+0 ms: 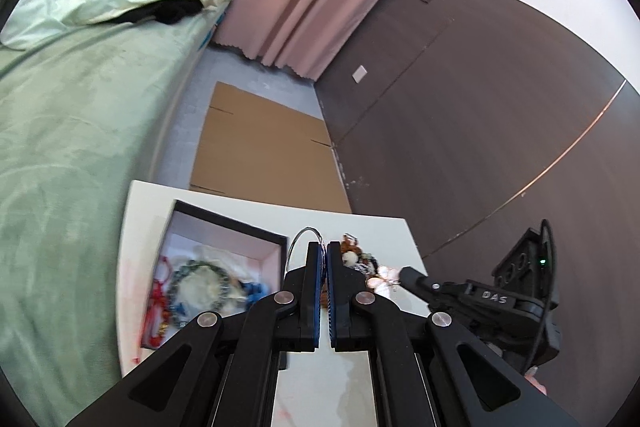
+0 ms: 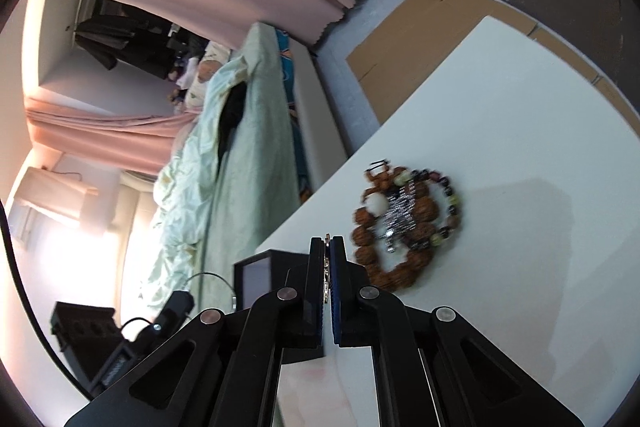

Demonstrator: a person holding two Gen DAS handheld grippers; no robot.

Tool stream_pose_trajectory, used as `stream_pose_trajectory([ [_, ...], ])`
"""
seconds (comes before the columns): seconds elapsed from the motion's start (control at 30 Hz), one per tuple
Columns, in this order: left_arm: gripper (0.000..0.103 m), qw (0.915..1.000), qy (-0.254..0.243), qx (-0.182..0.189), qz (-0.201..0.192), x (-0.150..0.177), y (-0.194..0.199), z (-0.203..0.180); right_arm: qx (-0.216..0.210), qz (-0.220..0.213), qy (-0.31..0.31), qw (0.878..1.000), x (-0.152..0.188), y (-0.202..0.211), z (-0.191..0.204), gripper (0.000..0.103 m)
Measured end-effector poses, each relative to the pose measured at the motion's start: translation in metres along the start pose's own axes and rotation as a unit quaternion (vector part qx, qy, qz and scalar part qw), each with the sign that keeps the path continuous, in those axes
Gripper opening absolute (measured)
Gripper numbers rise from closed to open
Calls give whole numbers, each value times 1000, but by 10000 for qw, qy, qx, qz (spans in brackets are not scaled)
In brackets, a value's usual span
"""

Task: Organize jewelry
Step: 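Place the silver pendant into the black box and open the left tool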

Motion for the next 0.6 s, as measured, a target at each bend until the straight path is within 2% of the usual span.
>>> stream_pose_trajectory([
  [0.2, 2, 9990, 240, -210, 308, 7, -8, 26, -247, 73, 168, 9995, 13, -10, 21, 5],
  [0.27, 4, 9975, 507, -123, 469, 11, -11, 36, -331, 121, 289, 9990, 18, -14, 31, 5],
  [0.37, 9, 9964, 616, -216, 540, 10, -10, 46, -501, 208, 480, 9974, 28, -23, 48, 5],
  [0.4, 24, 9965, 618, -243, 507, 8, -8, 48, -529, 233, 536, 9969, 32, -25, 51, 5],
  [0.43, 52, 9967, 621, -226, 461, 6, -4, 48, -555, 266, 598, 9963, 36, -28, 56, 4],
  [0.5, 78, 9974, 661, -147, 250, 0, 5, 51, -608, 318, 670, 9954, 41, -34, 63, 4],
  [0.6, 79, 9978, 618, -252, 52, -10, 15, 53, -682, 385, 758, 9940, 49, -42, 72, 5],
])
Point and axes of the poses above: each gripper's, at about its wrist camera, not at the fingertips, and y roughly against the way its jaws point, z to its left, x to its underside, the point moved 5 cm from there along -y, roughly the way its jaws point, and after that the axes turned 8 degrees about -z, right-handed, at the moved point
